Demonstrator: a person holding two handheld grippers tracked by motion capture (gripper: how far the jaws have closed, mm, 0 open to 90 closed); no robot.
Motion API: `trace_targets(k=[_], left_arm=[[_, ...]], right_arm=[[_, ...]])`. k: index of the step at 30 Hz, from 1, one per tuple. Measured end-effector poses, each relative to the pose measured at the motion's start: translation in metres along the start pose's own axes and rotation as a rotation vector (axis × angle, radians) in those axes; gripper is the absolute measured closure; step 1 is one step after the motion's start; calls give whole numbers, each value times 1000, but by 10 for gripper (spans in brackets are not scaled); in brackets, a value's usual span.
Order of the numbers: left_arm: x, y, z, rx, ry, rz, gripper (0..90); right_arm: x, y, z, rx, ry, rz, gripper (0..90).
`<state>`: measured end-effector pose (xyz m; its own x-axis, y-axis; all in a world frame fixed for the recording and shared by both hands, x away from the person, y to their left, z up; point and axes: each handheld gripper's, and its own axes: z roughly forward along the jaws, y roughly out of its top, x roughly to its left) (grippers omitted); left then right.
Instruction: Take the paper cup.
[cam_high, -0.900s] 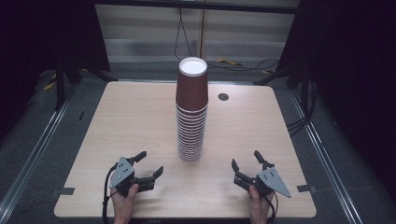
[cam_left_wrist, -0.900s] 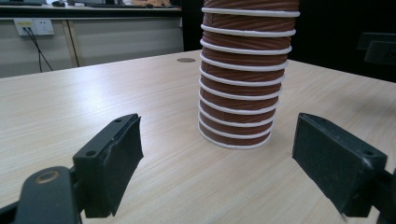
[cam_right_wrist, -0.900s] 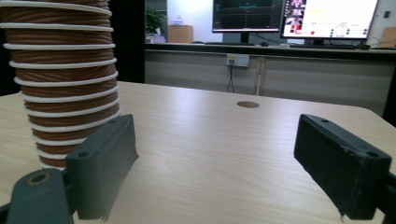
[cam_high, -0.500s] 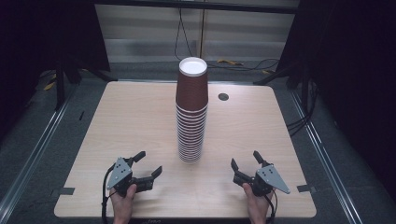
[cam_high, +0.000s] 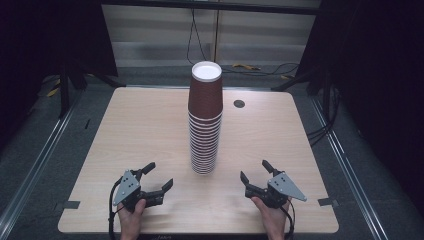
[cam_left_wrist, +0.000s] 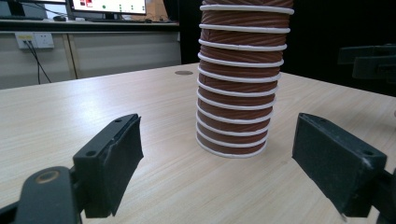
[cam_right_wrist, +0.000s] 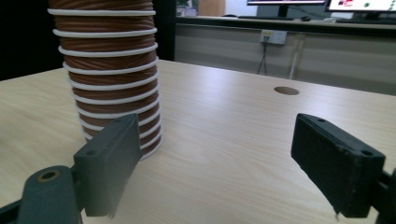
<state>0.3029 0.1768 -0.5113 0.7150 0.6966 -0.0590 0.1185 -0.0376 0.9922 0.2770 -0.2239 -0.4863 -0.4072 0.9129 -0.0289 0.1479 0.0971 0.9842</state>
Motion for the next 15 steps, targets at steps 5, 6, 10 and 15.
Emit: trace_targets(k=[5, 6, 10, 15], left_arm=[[-1, 0, 0, 4, 0, 5, 157], [-1, 0, 0, 5, 1, 5, 157], [0, 0, 0, 7, 0, 16, 157], [0, 0, 0, 5, 2, 5, 156]], right_arm=[[-1, 9, 3, 13, 66, 43, 163], [-2, 11, 3, 20, 70, 56, 168], [-4, 19, 4, 15, 84, 56, 196], [-5, 32, 9, 6, 125, 50, 210]])
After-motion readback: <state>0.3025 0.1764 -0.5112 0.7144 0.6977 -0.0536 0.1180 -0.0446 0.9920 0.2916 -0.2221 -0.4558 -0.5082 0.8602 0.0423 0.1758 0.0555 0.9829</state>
